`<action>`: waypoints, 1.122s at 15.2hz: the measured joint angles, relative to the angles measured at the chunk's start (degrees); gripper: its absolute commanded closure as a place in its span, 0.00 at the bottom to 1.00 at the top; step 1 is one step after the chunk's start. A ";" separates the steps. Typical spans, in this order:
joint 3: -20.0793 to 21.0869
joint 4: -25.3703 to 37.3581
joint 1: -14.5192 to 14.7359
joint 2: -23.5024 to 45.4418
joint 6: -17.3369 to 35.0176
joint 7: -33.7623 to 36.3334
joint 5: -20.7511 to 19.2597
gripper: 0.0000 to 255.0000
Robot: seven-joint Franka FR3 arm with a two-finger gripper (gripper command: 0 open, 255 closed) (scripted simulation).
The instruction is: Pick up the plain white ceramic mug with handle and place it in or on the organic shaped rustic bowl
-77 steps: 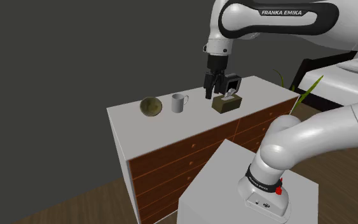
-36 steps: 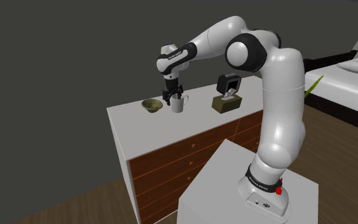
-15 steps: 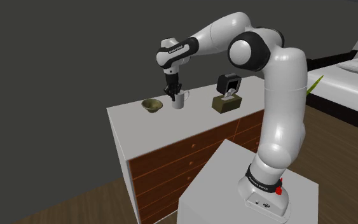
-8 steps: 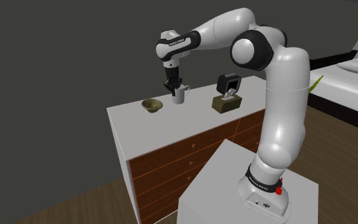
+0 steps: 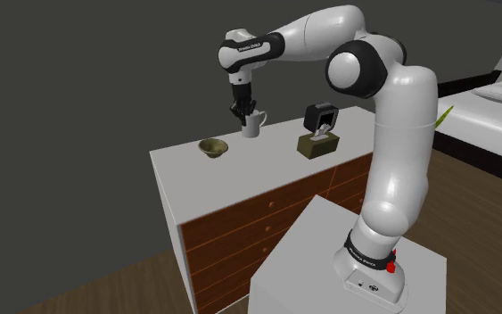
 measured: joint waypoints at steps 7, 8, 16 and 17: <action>-0.02 5.18 -0.01 -0.30 -5.47 -0.06 -0.04 1.00; -0.04 5.73 -0.02 -0.46 -6.19 -0.08 -0.05 1.00; 1.46 17.73 2.31 5.22 -12.62 3.78 0.66 1.00; 1.83 20.63 2.95 6.76 -13.99 4.83 0.82 1.00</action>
